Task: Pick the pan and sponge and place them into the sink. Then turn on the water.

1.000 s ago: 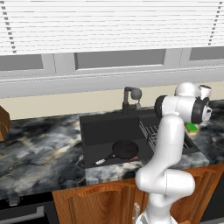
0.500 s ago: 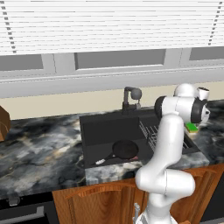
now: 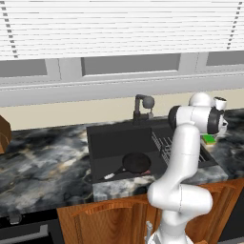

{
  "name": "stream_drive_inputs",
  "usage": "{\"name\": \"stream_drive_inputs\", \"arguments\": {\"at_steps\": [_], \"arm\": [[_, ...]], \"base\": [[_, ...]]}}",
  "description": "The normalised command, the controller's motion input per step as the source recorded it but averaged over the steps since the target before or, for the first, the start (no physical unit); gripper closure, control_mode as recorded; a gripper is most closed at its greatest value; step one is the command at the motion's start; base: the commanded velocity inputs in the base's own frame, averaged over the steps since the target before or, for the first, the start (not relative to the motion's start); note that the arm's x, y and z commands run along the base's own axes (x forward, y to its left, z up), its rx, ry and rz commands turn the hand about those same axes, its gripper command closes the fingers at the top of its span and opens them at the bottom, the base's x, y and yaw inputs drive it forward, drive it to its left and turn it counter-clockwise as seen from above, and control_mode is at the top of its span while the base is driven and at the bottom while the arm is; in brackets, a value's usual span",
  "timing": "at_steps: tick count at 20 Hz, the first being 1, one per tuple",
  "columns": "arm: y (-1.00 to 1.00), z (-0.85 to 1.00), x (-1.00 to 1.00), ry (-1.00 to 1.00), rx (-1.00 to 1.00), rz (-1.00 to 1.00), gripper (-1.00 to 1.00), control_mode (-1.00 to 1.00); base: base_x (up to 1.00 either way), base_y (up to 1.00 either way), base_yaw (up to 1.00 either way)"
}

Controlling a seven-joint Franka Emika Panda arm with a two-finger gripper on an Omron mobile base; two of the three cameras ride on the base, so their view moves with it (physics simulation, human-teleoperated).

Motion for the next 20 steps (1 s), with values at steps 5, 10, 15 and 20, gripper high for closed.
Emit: {"name": "stream_drive_inputs", "arguments": {"at_steps": [5,10,15,20], "arm": [[-0.05,-0.2,0.1,0.0,-0.02,0.0,1.0,-1.0],[0.0,-0.29,0.02,0.0,-0.02,-0.01,1.0,-1.0],[0.0,-0.24,-0.01,0.0,-0.02,-0.02,1.0,-1.0],[0.11,0.2,-0.08,-0.04,0.0,-0.02,1.0,-1.0]], "base": [[0.0,0.0,0.0],[0.0,0.0,0.0],[0.0,0.0,0.0],[0.0,0.0,0.0]]}}
